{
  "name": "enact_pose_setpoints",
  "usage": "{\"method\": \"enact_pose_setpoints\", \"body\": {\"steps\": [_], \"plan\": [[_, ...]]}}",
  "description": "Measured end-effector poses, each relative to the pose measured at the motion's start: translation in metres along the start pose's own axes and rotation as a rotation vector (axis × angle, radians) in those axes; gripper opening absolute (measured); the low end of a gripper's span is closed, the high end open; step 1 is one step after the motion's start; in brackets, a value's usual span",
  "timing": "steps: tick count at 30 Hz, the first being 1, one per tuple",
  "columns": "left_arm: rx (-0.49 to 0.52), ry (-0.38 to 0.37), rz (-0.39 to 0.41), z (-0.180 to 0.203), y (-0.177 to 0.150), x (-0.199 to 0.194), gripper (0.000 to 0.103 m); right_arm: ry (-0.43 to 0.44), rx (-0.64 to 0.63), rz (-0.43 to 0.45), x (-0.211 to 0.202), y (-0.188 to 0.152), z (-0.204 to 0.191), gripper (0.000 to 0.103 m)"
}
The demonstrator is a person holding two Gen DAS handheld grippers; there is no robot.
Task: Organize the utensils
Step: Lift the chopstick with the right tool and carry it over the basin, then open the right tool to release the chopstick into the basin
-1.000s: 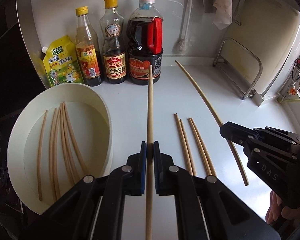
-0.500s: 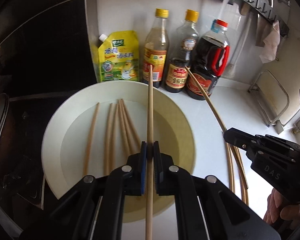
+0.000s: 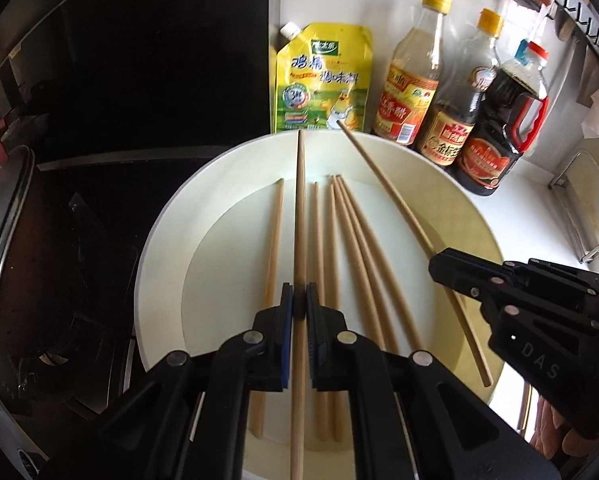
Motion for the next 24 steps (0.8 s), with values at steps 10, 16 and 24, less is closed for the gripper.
{"method": "enact_pose_setpoints", "body": {"steps": [10,16,24], "plan": [[-0.014,0.003,-0.055,-0.014,0.0,0.027,0.009,-0.016,0.049,-0.058,0.024,-0.003,0.003,0.006],[-0.057,-0.005,-0.031,-0.025,0.004,0.019,0.037,-0.016,0.064,-0.008,0.012,-0.003,0.007,0.012],[-0.077,0.004,0.008,-0.03,-0.002,-0.005,0.065,-0.025,0.103,0.015,-0.015,-0.024,0.024,0.019]]}}
Point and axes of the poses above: each gripper's, at about its wrist camera, not at the fingertips, and x roughly the way its jaws point, z to its right, y to its top, the point moved 10 cm from there along x, roughly the way its jaws point, and after that the axes turned 14 degrees about -z, right-handed, at the moved point
